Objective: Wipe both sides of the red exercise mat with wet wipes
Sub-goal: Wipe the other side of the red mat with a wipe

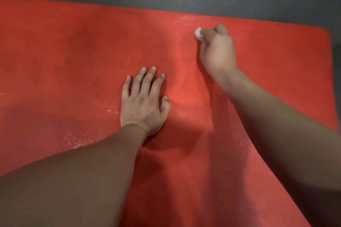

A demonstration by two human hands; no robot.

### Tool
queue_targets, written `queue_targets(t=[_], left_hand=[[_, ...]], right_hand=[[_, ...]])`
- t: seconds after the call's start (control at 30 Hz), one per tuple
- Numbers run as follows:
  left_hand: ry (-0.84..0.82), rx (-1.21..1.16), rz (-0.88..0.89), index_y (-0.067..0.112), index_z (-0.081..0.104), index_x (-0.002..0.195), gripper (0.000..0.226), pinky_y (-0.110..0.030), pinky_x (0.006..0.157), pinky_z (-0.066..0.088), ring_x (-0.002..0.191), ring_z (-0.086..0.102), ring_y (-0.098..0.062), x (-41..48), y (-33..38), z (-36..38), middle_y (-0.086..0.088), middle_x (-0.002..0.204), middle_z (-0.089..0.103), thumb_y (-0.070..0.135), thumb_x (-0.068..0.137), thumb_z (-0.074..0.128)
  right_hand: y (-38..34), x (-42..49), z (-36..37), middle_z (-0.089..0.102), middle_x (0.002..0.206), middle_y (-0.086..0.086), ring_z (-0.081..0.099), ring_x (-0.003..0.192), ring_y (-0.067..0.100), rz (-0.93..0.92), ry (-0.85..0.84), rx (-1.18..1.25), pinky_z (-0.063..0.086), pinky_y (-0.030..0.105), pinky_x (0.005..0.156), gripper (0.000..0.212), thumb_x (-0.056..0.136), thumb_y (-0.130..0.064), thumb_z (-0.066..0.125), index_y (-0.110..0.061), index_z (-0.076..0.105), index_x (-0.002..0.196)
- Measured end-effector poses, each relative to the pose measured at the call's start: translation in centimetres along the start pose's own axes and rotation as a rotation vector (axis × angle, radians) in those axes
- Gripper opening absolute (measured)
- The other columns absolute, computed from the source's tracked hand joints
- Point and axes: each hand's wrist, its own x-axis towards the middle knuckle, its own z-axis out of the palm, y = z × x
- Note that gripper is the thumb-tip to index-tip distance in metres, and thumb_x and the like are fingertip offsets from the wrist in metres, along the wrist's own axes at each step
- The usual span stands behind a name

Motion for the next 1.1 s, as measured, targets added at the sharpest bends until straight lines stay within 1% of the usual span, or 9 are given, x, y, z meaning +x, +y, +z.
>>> queue_targets(t=[0.13,0.2,0.3,0.4,0.6,0.73,0.83,1.0,1.1], left_hand=[[0.037,0.002,0.012,0.024,0.049,0.148,0.062,-0.052,0.123,0.017,0.152,0.027,-0.023,-0.1,-0.1,0.1,-0.001,0.161,0.038,0.044,0.089,0.049],[0.035,0.004,0.014,0.024,0.050,0.148,0.063,-0.052,0.123,0.017,0.151,0.027,-0.023,-0.1,0.0,0.1,-0.001,0.160,0.038,0.044,0.088,0.050],[0.020,-0.006,0.005,0.025,0.049,0.148,0.062,-0.051,0.124,0.015,0.152,0.025,-0.021,-0.1,0.1,0.1,0.001,0.161,0.037,0.044,0.089,0.050],[0.021,-0.004,-0.002,0.025,0.049,0.148,0.062,-0.051,0.123,0.015,0.152,0.025,-0.021,0.0,0.2,0.0,0.001,0.161,0.037,0.044,0.089,0.049],[0.029,-0.002,-0.001,0.025,0.050,0.147,0.062,-0.052,0.123,0.016,0.152,0.026,-0.021,0.0,0.1,0.0,0.000,0.161,0.038,0.044,0.088,0.051],[0.027,-0.003,-0.002,0.025,0.050,0.148,0.062,-0.052,0.123,0.017,0.152,0.026,-0.021,0.0,0.1,0.1,0.001,0.161,0.038,0.043,0.088,0.051],[0.024,0.008,-0.002,0.025,0.050,0.148,0.062,-0.052,0.123,0.017,0.152,0.026,-0.020,0.0,0.2,0.0,0.001,0.161,0.038,0.044,0.088,0.050],[0.024,0.005,-0.002,0.025,0.051,0.147,0.063,-0.052,0.123,0.017,0.152,0.027,-0.021,0.0,0.1,0.0,0.000,0.160,0.039,0.044,0.087,0.051],[0.021,-0.008,-0.002,0.025,0.050,0.147,0.063,-0.052,0.123,0.016,0.152,0.026,-0.021,0.0,0.0,-0.1,0.000,0.161,0.038,0.044,0.088,0.050]], right_hand=[[-3.3,-3.6,0.6,0.060,0.091,0.015,0.061,0.077,0.035,-0.423,-0.241,0.119,0.051,0.041,0.071,0.027,0.097,-0.017,0.047,-0.009,0.069,0.110],[-2.7,-2.6,0.2,0.060,0.093,0.015,0.062,0.080,0.035,-0.500,-0.282,0.087,0.051,0.041,0.072,0.028,0.100,-0.021,0.047,-0.008,0.069,0.111],[-0.1,1.0,0.2,0.058,0.092,0.021,0.059,0.078,0.039,-0.196,-0.106,-0.004,0.044,0.042,0.071,0.031,0.098,-0.023,0.045,-0.004,0.069,0.094],[-0.2,2.5,1.0,0.060,0.096,0.023,0.060,0.080,0.039,0.096,0.026,-0.011,0.041,0.041,0.073,0.030,0.092,-0.016,0.044,-0.004,0.071,0.093],[-5.0,-1.0,2.5,0.060,0.090,0.017,0.062,0.077,0.037,-0.419,-0.210,0.128,0.051,0.043,0.069,0.024,0.094,-0.013,0.051,-0.007,0.070,0.108],[-1.7,3.0,1.7,0.059,0.091,0.022,0.059,0.078,0.039,-0.097,-0.043,0.012,0.042,0.043,0.073,0.032,0.100,-0.025,0.046,-0.003,0.067,0.088],[-2.0,4.7,2.1,0.062,0.102,0.021,0.061,0.086,0.039,0.160,0.032,-0.039,0.040,0.039,0.078,0.030,0.098,-0.019,0.045,-0.004,0.070,0.096],[-7.2,3.2,4.6,0.060,0.093,0.021,0.060,0.078,0.039,-0.153,-0.122,0.087,0.042,0.041,0.068,0.024,0.092,-0.012,0.048,-0.003,0.070,0.094],[-5.9,5.2,3.8,0.061,0.098,0.022,0.061,0.084,0.040,-0.059,-0.077,0.044,0.043,0.042,0.076,0.029,0.098,-0.020,0.046,-0.003,0.069,0.093]])
